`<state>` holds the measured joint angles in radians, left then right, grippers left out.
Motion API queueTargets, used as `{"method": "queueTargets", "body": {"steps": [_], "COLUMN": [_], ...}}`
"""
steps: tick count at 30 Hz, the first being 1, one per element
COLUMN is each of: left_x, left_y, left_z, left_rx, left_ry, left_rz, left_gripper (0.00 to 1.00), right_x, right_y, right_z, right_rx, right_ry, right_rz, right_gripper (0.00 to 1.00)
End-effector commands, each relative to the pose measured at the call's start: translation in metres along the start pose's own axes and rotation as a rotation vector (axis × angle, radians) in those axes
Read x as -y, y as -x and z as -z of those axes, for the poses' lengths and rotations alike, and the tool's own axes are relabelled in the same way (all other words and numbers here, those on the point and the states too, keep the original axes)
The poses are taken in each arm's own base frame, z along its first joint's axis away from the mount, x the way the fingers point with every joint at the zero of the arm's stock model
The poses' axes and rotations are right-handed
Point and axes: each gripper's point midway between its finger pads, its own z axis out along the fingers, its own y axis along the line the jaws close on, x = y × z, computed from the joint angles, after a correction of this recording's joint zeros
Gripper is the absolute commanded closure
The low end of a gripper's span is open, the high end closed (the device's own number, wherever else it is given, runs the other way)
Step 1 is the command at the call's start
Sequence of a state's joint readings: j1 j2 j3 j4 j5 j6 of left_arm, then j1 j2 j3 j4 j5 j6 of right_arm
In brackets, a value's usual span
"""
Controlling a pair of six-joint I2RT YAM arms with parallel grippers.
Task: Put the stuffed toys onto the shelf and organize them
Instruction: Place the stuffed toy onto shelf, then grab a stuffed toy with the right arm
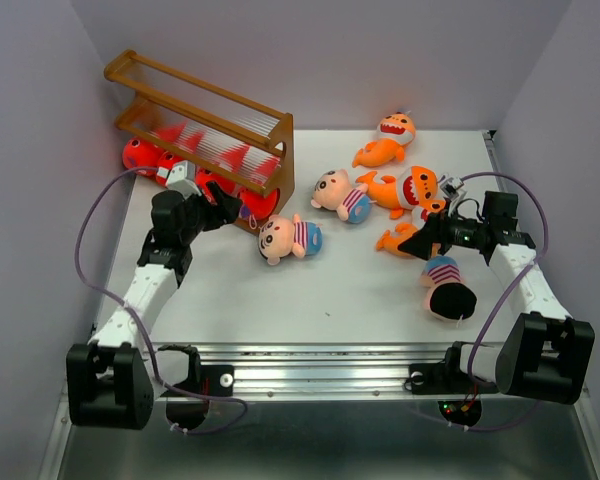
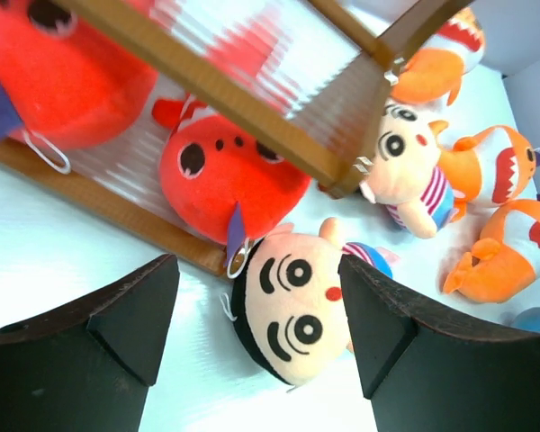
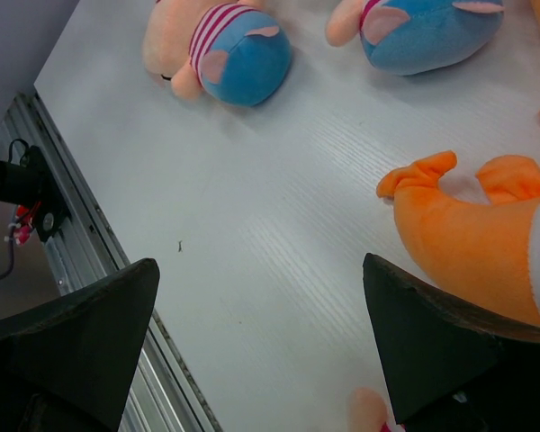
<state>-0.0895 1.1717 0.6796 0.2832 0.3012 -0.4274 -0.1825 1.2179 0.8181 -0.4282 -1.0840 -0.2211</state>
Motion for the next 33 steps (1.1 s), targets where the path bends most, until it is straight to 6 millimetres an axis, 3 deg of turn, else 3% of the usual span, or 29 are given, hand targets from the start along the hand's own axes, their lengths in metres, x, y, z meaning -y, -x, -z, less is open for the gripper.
{"method": "queueTargets", "body": {"steps": [1,5,11,18,23,25,27,28,30,33], "left_x": [0.015,0.031,0.039,0.043,0.045,0.049,0.047,0.046,0.045,0.044], "left_y": [0.039,0.056,0.044,0.034,0.029,0.031,0.028,0.027,0.028,0.027], "left_z": [0.035,0.072,0.097,0.115,0.121,0.123,0.121,0.120,0.119,0.119], "left_rx": [0.098,0.188,0.204,0.219,0.237,0.252,0.250,0.245,0.241,0.238], "left_ry": [0.009,-0.013,-0.065,-0.100,-0.124,-0.145,-0.144,-0.137,-0.133,-0.126], "left_rz": [-0.155,-0.212,-0.272,-0.351,-0.381,-0.389,-0.388,-0.387,-0.390,-0.387], "left_gripper": [0.16,0.08,0.07,0.07,0.07,0.07,0.07,0.07,0.07,0.07], "right_x": [-0.002,-0.012,-0.043,-0.036,-0.028,-0.030,-0.020,-0.029,-0.017,-0.025], "right_y": [0.004,-0.003,-0.021,-0.032,-0.028,-0.026,-0.018,-0.020,-0.013,-0.007], "right_z": [0.003,0.003,0.009,0.006,0.004,-0.002,-0.014,-0.025,-0.044,-0.074], "right_rx": [0.008,0.001,-0.002,-0.065,-0.159,-0.195,-0.229,-0.270,-0.295,-0.323], "right_ry": [0.002,0.065,0.242,0.272,0.292,0.304,0.255,0.249,0.153,0.115], "right_rz": [0.052,0.079,0.226,0.247,0.219,0.218,0.281,0.231,0.337,0.321], "right_gripper": [0.00,0.00,0.00,0.00,0.00,0.00,0.00,0.00,0.00,0.00]}}
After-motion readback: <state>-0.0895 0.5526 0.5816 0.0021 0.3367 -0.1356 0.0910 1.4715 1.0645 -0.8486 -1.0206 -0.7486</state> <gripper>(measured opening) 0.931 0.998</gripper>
